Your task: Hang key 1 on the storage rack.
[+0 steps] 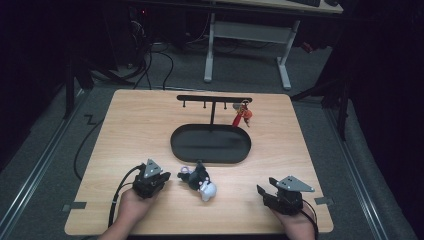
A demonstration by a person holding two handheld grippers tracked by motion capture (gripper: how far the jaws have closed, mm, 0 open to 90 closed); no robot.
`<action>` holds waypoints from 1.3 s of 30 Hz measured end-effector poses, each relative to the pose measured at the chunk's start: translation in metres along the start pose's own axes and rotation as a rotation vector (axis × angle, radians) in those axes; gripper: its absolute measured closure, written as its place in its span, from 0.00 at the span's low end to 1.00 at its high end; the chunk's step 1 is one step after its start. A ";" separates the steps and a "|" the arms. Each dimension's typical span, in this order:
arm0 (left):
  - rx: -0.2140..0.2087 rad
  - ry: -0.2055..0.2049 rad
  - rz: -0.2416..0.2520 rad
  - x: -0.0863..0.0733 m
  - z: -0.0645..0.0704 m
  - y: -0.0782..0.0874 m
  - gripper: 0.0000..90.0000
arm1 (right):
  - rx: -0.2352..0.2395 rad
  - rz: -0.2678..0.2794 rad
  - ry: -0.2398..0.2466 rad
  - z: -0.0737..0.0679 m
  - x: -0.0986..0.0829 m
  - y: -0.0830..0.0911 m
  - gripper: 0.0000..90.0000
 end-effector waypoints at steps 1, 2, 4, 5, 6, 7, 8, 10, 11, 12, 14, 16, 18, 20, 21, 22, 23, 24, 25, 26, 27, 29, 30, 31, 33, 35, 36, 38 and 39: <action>-0.001 0.000 0.001 0.003 0.001 -0.001 1.00 | 0.002 0.004 -0.009 0.001 0.000 0.000 0.50; 0.002 -0.003 0.007 0.006 0.004 -0.002 1.00 | 0.003 0.005 -0.022 0.002 0.000 0.001 0.50; -0.001 -0.005 0.019 0.010 0.010 -0.002 1.00 | 0.008 0.013 -0.040 0.004 0.000 0.003 0.50; -0.004 -0.012 0.012 0.010 0.013 -0.003 1.00 | 0.012 0.016 -0.047 0.005 0.000 0.004 0.50; -0.005 -0.022 0.002 0.010 0.017 -0.004 1.00 | 0.014 0.016 -0.049 0.006 0.000 0.005 0.50; -0.007 -0.032 -0.008 0.010 0.020 -0.006 1.00 | 0.015 0.016 -0.052 0.006 -0.001 0.006 0.50; -0.005 -0.037 -0.012 0.011 0.024 -0.008 1.00 | 0.019 0.017 -0.054 0.007 -0.001 0.006 0.50; -0.016 -0.039 -0.014 0.013 0.031 -0.012 1.00 | 0.024 0.015 -0.065 0.008 -0.001 0.006 0.50; -0.025 -0.047 -0.020 0.014 0.036 -0.014 1.00 | 0.024 0.014 -0.067 0.008 -0.002 0.006 0.50; -0.030 -0.059 -0.022 0.016 0.041 -0.016 1.00 | 0.026 0.015 -0.068 0.008 -0.001 0.007 0.50; -0.056 -0.079 -0.021 0.022 0.055 -0.023 1.00 | 0.025 0.017 -0.061 0.008 -0.001 0.007 0.50; -0.076 -0.100 -0.021 0.027 0.069 -0.028 1.00 | 0.024 0.019 -0.059 0.009 0.000 0.007 0.50; -0.105 -0.129 -0.024 0.033 0.085 -0.034 1.00 | 0.018 0.019 -0.060 0.010 0.000 0.006 0.50; -0.134 -0.148 -0.023 0.038 0.102 -0.041 1.00 | 0.011 0.012 -0.067 0.013 -0.001 0.006 0.50; -0.148 -0.158 -0.022 0.040 0.110 -0.044 1.00 | 0.009 0.012 -0.071 0.014 -0.002 0.006 0.50; -0.161 -0.171 -0.024 0.042 0.118 -0.048 1.00 | 0.004 0.007 -0.075 0.016 -0.003 0.006 0.50; -0.175 -0.183 -0.022 0.044 0.126 -0.051 1.00 | -0.003 0.003 -0.083 0.018 -0.004 0.006 0.50; -0.187 -0.194 -0.025 0.046 0.134 -0.053 1.00 | -0.008 0.002 -0.093 0.020 -0.005 0.006 0.50; -0.196 -0.209 -0.025 0.048 0.141 -0.055 1.00 | -0.012 0.005 -0.099 0.023 -0.005 0.007 0.50; -0.206 -0.218 -0.025 0.049 0.148 -0.057 1.00 | -0.014 0.010 -0.113 0.024 -0.005 0.009 0.52; -0.215 -0.228 -0.027 0.050 0.154 -0.059 1.00 | -0.014 0.019 -0.123 0.026 -0.004 0.011 0.52; -0.225 -0.243 -0.027 0.053 0.162 -0.062 1.00 | -0.005 0.047 -0.133 0.025 -0.001 0.019 0.56; -0.231 -0.247 -0.025 0.053 0.165 -0.063 1.00 | 0.002 0.058 -0.127 0.024 0.001 0.022 0.58; -0.237 -0.247 -0.025 0.053 0.167 -0.063 1.00 | 0.013 0.071 -0.123 0.020 0.003 0.025 0.61; -0.236 -0.254 -0.023 0.052 0.167 -0.063 1.00 | 0.035 0.087 -0.103 0.011 0.006 0.031 0.65; -0.225 -0.252 -0.018 0.049 0.159 -0.059 0.99 | 0.065 0.097 -0.084 0.002 0.007 0.036 0.71; -0.214 -0.246 -0.015 0.046 0.153 -0.057 0.98 | 0.083 0.101 -0.081 -0.003 0.006 0.038 0.75; -0.186 -0.243 -0.013 0.040 0.136 -0.048 0.94 | 0.119 0.085 -0.070 -0.012 0.001 0.041 0.83; -0.169 -0.241 -0.011 0.037 0.126 -0.043 0.91 | 0.126 0.077 -0.054 -0.016 -0.003 0.041 0.88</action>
Point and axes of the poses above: each handheld gripper's, and its own axes: y roughly backward along the jaws, x roughly out of its top, z roughly to its right, the point moved 5 cm from there along -y, roughly forward along the jaws, and after that the axes turned 3 degrees about -x, right-handed, at the moved point
